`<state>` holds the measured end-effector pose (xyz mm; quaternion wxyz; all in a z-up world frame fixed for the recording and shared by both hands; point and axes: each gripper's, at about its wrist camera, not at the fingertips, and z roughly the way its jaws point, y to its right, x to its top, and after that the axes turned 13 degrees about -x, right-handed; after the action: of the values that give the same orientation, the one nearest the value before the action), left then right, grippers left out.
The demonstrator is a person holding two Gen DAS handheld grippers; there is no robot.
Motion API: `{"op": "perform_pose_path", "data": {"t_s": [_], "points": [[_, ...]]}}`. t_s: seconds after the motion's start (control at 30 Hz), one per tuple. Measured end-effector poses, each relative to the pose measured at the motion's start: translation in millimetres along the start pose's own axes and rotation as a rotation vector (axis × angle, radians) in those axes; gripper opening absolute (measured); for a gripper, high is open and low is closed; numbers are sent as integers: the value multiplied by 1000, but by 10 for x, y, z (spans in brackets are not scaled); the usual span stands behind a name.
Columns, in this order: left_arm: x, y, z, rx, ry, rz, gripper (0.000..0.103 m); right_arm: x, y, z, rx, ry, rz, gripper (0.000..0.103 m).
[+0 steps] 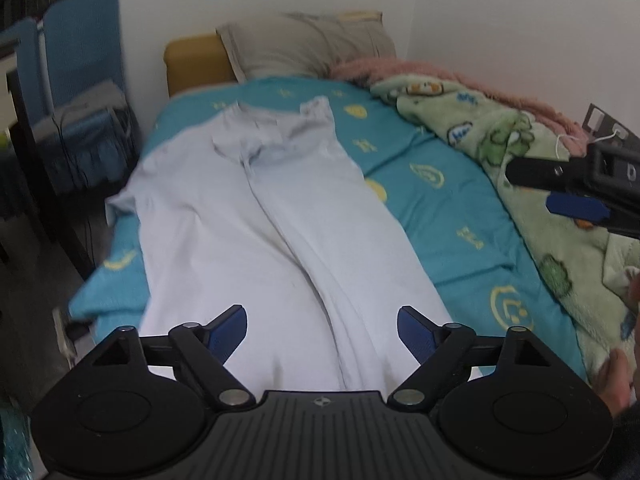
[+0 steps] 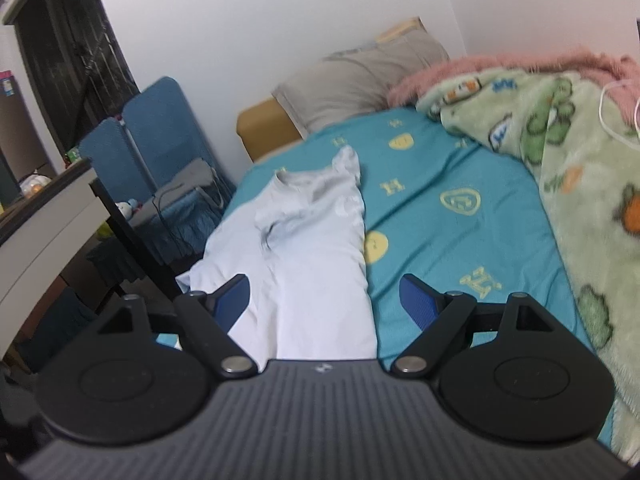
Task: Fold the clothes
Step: 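Open the left gripper and withdraw from the T-shirt, then grasp the T-shirt hem with the right gripper and lift it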
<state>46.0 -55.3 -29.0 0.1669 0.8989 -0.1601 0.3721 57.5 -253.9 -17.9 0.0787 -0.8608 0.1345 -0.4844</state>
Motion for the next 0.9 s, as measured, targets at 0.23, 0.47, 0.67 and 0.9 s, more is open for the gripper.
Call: {"op": "perform_pose_path", "data": {"t_s": [0.23, 0.47, 0.67, 0.9], "points": [[67, 31, -26, 7, 123, 28, 102, 3, -69, -78, 3, 63, -39, 83], [-45, -71, 68, 0, 140, 2, 103, -30, -135, -47, 0, 74, -72, 83], [-109, -138, 78, -13, 123, -9, 102, -57, -130, -20, -3, 72, -79, 83], [-131, -168, -125, -13, 156, 2, 102, -82, -138, 94, 13, 21, -94, 83]]}}
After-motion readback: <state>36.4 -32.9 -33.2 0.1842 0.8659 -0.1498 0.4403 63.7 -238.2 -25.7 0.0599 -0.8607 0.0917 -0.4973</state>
